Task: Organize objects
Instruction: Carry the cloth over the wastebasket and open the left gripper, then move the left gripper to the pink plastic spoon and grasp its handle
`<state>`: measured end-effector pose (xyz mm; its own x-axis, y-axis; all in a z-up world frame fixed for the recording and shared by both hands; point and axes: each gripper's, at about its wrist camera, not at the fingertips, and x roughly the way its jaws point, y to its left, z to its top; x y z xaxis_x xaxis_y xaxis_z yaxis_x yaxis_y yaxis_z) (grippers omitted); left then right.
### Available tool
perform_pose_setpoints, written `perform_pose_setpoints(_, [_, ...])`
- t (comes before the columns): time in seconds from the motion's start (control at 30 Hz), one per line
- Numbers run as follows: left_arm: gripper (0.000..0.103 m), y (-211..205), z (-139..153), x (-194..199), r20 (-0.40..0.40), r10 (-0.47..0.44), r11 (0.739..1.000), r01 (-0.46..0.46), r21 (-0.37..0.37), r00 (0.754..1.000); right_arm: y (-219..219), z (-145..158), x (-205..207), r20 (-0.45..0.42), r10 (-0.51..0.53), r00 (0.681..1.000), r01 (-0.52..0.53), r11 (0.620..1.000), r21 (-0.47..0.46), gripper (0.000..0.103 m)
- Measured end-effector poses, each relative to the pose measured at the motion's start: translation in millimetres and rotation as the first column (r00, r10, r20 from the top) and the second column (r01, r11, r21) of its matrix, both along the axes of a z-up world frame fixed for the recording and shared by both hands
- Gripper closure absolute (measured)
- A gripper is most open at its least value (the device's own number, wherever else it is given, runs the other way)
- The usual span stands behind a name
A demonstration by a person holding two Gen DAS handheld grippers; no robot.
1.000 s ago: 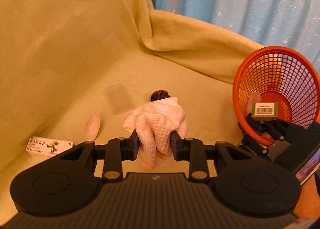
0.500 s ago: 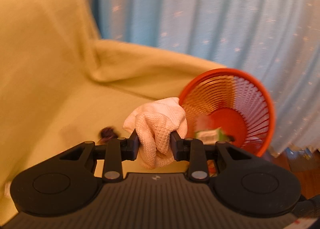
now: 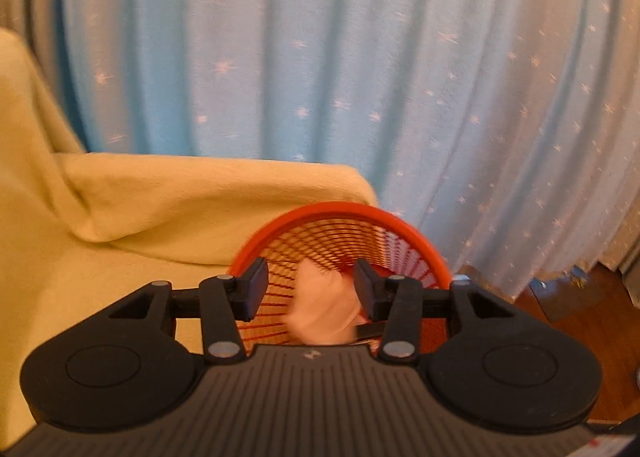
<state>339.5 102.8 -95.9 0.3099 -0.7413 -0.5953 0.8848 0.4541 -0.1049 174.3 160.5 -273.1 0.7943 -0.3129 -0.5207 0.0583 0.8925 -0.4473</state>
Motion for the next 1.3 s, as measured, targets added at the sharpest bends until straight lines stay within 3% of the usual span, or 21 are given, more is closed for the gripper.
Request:
perform_pose_setpoints(0.13, [0.055, 46, -8, 23, -0.015, 0.154, 0.988, -0.154, -0.001, 0.988, 0, 0, -1, 0.001, 0.0, 1.0, 0.0, 1.0, -0.001, 0.093])
perform_pose_setpoints(0.23, [0.048, 95, -15, 43, -0.023, 0.306, 0.952, -0.306, 0.004, 0.952, -2, 1, -2, 0.005, -0.002, 1.0, 0.001, 1.0, 0.006, 0.093])
perform_pose_setpoints(0.4, [0.047, 176, -29, 69, -0.011, 0.534, 0.844, -0.532, 0.061, 0.846, -1, 0, -1, 0.004, -0.001, 1.0, 0.001, 1.0, 0.004, 0.093])
perform_pose_setpoints(0.53, [0.036, 228, -40, 77, 0.038, 0.647, 0.755, -0.646, 0.108, 0.762, -1, 0, -1, 0.003, -0.001, 1.0, 0.001, 1.0, 0.002, 0.093])
perform_pose_setpoints(0.63, [0.035, 255, -54, 79, 0.046, 0.695, 0.706, -0.694, 0.141, 0.717, -2, 0, -1, 0.001, -0.001, 1.0, 0.001, 1.0, -0.001, 0.093])
perform_pose_setpoints(0.7, [0.035, 265, -68, 79, 0.047, 0.711, 0.687, -0.707, 0.17, 0.702, -1, 0, -1, 0.001, -0.001, 1.0, 0.001, 1.0, -0.002, 0.093])
perform_pose_setpoints(0.9, [0.037, 269, -117, 73, 0.011, 0.702, 0.691, -0.684, 0.234, 0.712, 0, -2, -3, -0.003, 0.002, 1.0, -0.002, 1.0, -0.008, 0.093])
perform_pose_setpoints(1.1, [0.057, 263, -164, 78, -0.014, 0.687, 0.696, -0.653, 0.298, 0.726, 1, -2, -1, -0.003, -0.002, 1.0, 0.002, 1.0, -0.007, 0.093])
perform_pose_setpoints(1.3, [0.067, 256, -189, 84, -0.003, 0.653, 0.709, -0.609, 0.356, 0.758, 1, -1, 0, 0.0, -0.007, 1.0, 0.007, 1.0, 0.0, 0.093])
